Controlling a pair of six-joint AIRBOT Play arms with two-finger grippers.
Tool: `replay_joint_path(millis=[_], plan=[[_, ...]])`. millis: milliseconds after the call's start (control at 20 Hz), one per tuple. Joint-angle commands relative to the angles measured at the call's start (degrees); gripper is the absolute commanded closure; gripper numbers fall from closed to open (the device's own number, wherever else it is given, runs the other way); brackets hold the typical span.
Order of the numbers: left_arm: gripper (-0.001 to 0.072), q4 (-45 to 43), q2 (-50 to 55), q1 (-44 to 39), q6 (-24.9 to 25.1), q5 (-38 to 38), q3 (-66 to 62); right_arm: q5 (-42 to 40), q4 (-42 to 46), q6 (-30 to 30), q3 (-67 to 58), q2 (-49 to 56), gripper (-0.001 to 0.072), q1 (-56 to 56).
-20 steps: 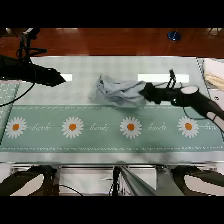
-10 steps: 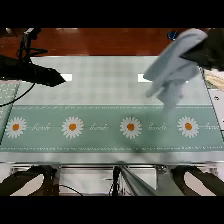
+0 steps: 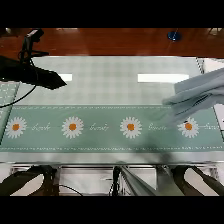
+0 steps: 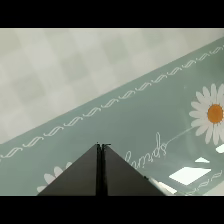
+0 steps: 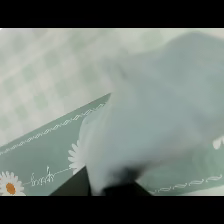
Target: Fold the shirts.
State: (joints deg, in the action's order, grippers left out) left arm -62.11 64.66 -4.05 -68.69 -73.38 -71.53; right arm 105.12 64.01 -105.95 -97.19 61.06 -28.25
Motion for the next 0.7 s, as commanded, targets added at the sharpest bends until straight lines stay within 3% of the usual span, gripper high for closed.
replay_joint_path(millis=[0,250,400,650], plan=[[0.0685,0.13,0.04,0.04,0.87,-1.03,-0.02,1.20,2.12,-3.43,-0.31,2.67,0.0682,-2.03],[0.0685,0.11,0.04,0.11,2.71,0.57,-0.04,1.38,10.38,-5.99,0.24,3.69,0.0682,-2.05],[0.0685,0.11,0.04,0.11,4.17,0.96,-0.04,1.36,14.86,-7.21,6.84,2.40,0.0682,-2.05],[0.0685,0.09,0.02,0.11,4.15,0.70,-0.04,1.57,34.77,-6.54,25.77,-2.40,0.0682,-2.71]])
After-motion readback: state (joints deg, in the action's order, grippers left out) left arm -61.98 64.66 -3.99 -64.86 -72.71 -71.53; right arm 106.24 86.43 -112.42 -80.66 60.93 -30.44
